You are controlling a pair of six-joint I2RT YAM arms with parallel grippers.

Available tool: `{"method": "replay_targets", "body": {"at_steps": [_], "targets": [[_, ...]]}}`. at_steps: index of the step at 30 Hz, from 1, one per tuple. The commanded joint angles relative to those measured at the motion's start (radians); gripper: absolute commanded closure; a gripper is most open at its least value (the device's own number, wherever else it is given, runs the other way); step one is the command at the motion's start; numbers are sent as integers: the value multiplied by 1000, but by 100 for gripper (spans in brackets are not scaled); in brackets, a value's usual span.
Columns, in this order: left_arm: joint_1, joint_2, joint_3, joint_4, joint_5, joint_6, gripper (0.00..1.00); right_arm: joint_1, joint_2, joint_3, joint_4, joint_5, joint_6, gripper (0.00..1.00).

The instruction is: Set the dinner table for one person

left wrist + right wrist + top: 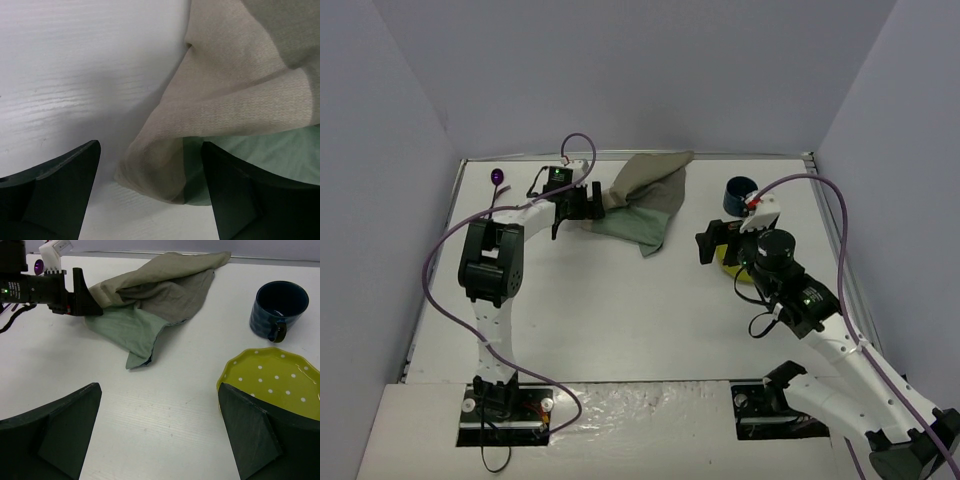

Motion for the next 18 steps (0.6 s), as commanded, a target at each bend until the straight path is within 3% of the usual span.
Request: {"method": "replay_targets", "body": {"at_steps": [1, 4, 8, 18], "targets": [[10, -50, 38, 101, 119, 49, 37, 8, 30, -1, 109, -40, -14, 0], [10, -54, 6, 131, 145, 41, 71, 8, 58, 8, 133, -70, -16, 0], [10, -85, 11, 99, 187, 50, 100, 8, 143, 40, 152, -140, -22, 4], [-4, -395, 55, -319, 34, 54, 100, 7, 291, 131, 219, -92, 58, 4]]}}
